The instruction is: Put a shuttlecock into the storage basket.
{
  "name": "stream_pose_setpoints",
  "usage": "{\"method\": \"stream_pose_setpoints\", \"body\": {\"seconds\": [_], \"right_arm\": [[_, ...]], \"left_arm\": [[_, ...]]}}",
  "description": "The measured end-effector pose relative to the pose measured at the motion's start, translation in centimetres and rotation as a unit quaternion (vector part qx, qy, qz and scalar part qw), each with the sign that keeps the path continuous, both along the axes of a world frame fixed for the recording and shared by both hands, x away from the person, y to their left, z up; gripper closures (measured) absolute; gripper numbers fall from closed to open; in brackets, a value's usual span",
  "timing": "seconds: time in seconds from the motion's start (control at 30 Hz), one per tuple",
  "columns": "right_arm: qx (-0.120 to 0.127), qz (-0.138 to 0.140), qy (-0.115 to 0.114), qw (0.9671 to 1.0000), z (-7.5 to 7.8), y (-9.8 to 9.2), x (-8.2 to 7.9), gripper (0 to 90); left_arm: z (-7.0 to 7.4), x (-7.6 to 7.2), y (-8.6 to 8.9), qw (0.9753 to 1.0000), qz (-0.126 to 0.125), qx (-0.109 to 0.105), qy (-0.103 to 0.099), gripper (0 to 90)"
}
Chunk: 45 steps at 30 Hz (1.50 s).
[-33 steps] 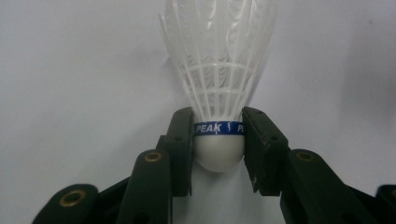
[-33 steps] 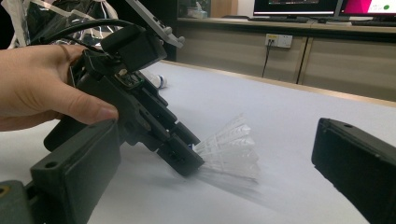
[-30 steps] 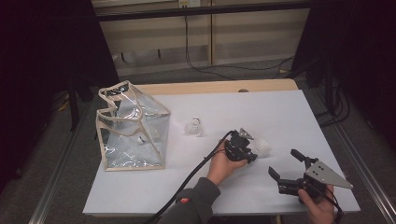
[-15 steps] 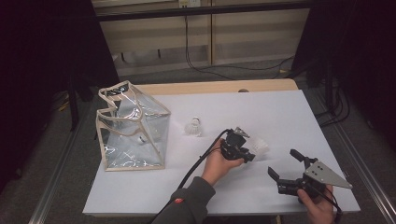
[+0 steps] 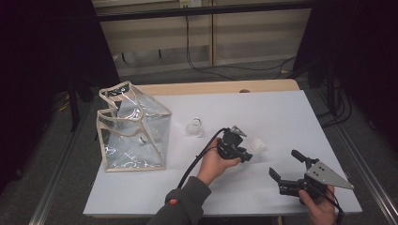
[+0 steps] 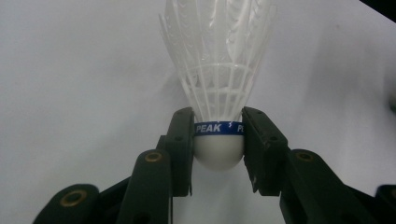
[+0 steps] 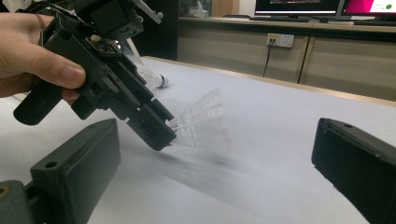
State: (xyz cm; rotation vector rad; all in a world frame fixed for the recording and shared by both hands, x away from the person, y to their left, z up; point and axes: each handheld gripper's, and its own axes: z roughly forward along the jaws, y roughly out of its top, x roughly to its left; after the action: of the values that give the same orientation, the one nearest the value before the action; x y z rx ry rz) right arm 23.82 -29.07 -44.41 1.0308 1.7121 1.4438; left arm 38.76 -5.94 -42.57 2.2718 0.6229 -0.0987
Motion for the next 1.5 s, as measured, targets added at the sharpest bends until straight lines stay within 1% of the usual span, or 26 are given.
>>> {"method": "stream_pose_setpoints", "body": {"seconds": [0.1, 0.23, 0.27, 0.3, 0.4, 0.47, 0.57, 0.63, 0.67, 1.03, 1.07, 1.23, 1.37, 1.4, 1.43, 1.5], "right_arm": [[0.0, 0.0, 0.0, 1.0, 0.0, 0.0, 0.0, 1.3], [0.0, 0.0, 0.0, 1.0, 0.0, 0.0, 0.0, 1.3], [0.0, 0.0, 0.0, 1.0, 0.0, 0.0, 0.0, 1.3], [0.0, 0.0, 0.0, 1.0, 0.0, 0.0, 0.0, 1.3], [0.0, 0.001, 0.0, 1.0, 0.0, 0.0, 0.0, 1.3], [0.0, 0.0, 0.0, 1.0, 0.0, 0.0, 0.0, 1.3], [-0.001, 0.0, 0.0, 1.0, 0.0, 0.0, 0.0, 1.3], [-0.001, 0.0, 0.0, 1.0, 0.0, 0.0, 0.0, 1.3], [-0.001, 0.0, 0.0, 1.0, 0.0, 0.0, 0.0, 1.3], [-0.002, 0.002, 0.0, 1.0, 0.0, 0.0, 0.0, 1.3], [-0.001, 0.002, -0.001, 1.0, 0.0, 0.0, 0.0, 1.3], [-0.001, 0.0, 0.0, 1.0, 0.0, 0.0, 0.0, 1.3], [-0.002, 0.001, -0.001, 1.0, 0.0, 0.0, 0.0, 1.3], [-0.002, 0.001, -0.001, 1.0, 0.0, 0.0, 0.0, 1.3], [-0.002, 0.001, -0.001, 1.0, 0.0, 0.0, 0.0, 1.3], [-0.002, 0.001, 0.0, 1.0, 0.0, 0.0, 0.0, 1.3]], "left_arm": [[0.1, -0.1, 0.1, 1.0, -0.004, 0.001, 0.001, 65.4], [0.4, -0.1, 0.4, 1.0, 0.0, 0.006, 0.003, 65.4], [0.4, 0.0, 0.4, 1.0, -0.003, 0.002, 0.005, 65.4], [0.5, -0.1, 0.5, 1.0, -0.001, 0.004, 0.003, 65.4], [0.6, 0.0, 0.8, 1.0, -0.002, 0.001, 0.006, 65.4], [0.7, 0.0, 0.9, 0.9999, -0.002, 0.009, 0.005, 65.4], [0.9, 0.0, 1.2, 1.0, -0.003, 0.007, 0.005, 65.5], [1.0, 0.0, 1.4, 1.0, -0.001, 0.006, 0.006, 65.5], [1.0, 0.0, 1.5, 0.9999, 0.0, 0.01, 0.004, 65.5], [1.4, 0.2, 2.6, 0.9999, 0.009, 0.008, 0.011, 65.4], [1.4, 0.2, 2.7, 0.9998, 0.012, 0.012, 0.011, 65.5], [1.6, 0.3, 3.2, 0.9996, 0.018, 0.01, 0.02, 65.5], [1.8, 0.4, 3.6, 0.9995, 0.018, 0.013, 0.02, 65.5], [1.9, 0.4, 3.7, 0.9995, 0.016, 0.017, 0.019, 65.4], [1.9, 0.4, 3.8, 0.9995, 0.019, 0.015, 0.019, 65.5], [2.1, 0.4, 4.0, 0.9995, 0.017, 0.016, 0.02, 65.5]]}}
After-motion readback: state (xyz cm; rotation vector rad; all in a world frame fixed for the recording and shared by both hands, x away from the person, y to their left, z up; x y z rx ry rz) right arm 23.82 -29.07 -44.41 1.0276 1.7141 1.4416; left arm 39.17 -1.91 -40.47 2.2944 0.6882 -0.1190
